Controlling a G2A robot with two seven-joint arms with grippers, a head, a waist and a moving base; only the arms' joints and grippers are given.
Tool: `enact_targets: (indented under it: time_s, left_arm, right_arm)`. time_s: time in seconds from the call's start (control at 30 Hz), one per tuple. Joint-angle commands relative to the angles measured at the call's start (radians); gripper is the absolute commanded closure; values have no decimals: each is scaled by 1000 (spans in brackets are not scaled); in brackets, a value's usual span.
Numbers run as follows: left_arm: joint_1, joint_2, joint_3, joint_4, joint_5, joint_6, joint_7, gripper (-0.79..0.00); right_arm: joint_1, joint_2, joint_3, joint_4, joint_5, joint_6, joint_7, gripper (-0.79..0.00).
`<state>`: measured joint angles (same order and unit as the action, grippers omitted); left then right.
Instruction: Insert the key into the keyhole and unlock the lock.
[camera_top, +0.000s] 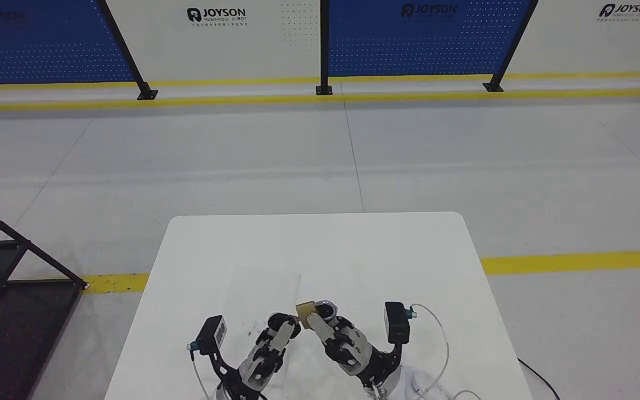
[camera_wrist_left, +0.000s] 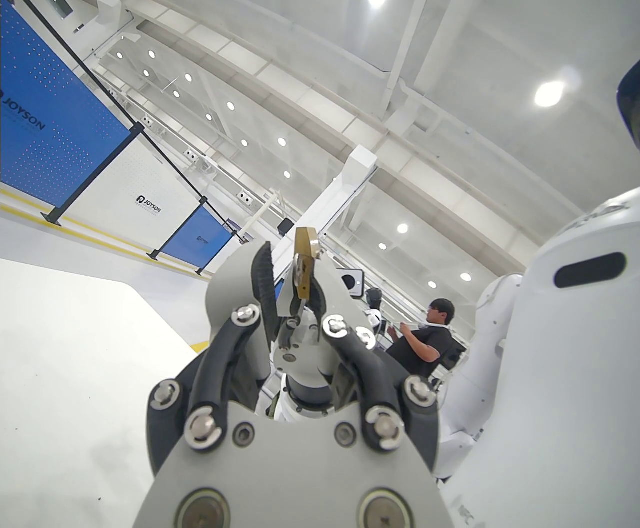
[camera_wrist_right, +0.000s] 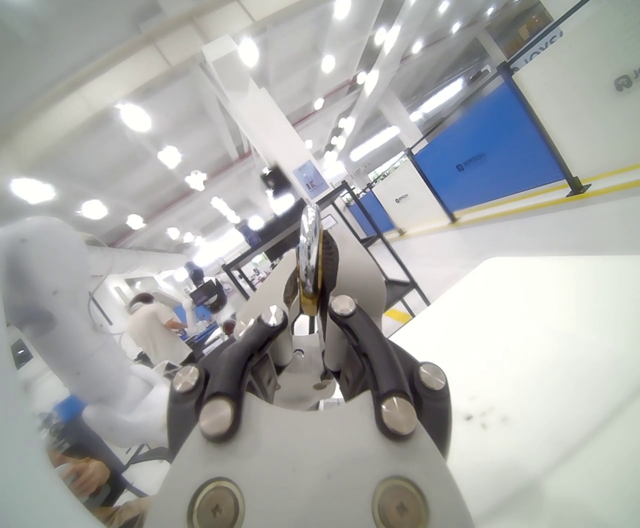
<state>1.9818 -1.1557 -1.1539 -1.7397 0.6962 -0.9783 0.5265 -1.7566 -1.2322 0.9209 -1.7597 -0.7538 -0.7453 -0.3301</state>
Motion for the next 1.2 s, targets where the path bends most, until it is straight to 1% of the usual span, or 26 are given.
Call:
enact_targets:
  time_s: [0.0, 0.2, 0.3, 0.43, 0.53, 0.67, 0.8, 0.97, 1.17]
  left_arm:
    - [0, -1, -1, 0, 4, 1, -1, 0]
    - [3, -3, -6, 1, 17, -3, 0, 0]
    - [4, -4, -17, -5, 51, 6, 11, 0]
    - [5, -8, -31, -8, 139, 23, 64, 0]
    - [6, -13, -39, -7, 237, 44, 133, 0]
    - [5, -19, -42, -1, 411, 118, 251, 0]
    - [-2, -23, -28, 23, 545, 188, 373, 0]
    - [-17, -26, -17, 52, 696, 322, 523, 0]
    - [-37, -25, -9, 84, 795, 438, 608, 0]
  right_arm:
    - [0, 0, -1, -1, -2, 1, 3, 0]
    - [0, 2, -3, -4, -4, 4, 12, 0]
    - [0, 2, -3, -4, -4, 4, 15, 0]
    - [-1, 3, -3, -6, -3, 5, 21, 0]
    - [-1, 5, -2, -8, -3, 7, 27, 0]
    - [-7, 7, 2, -15, -5, 4, 32, 0]
    - [-15, 10, 6, -23, -10, 4, 34, 0]
    - [-18, 12, 6, -27, -9, 9, 39, 0]
    - [-19, 14, 6, -30, -10, 16, 49, 0]
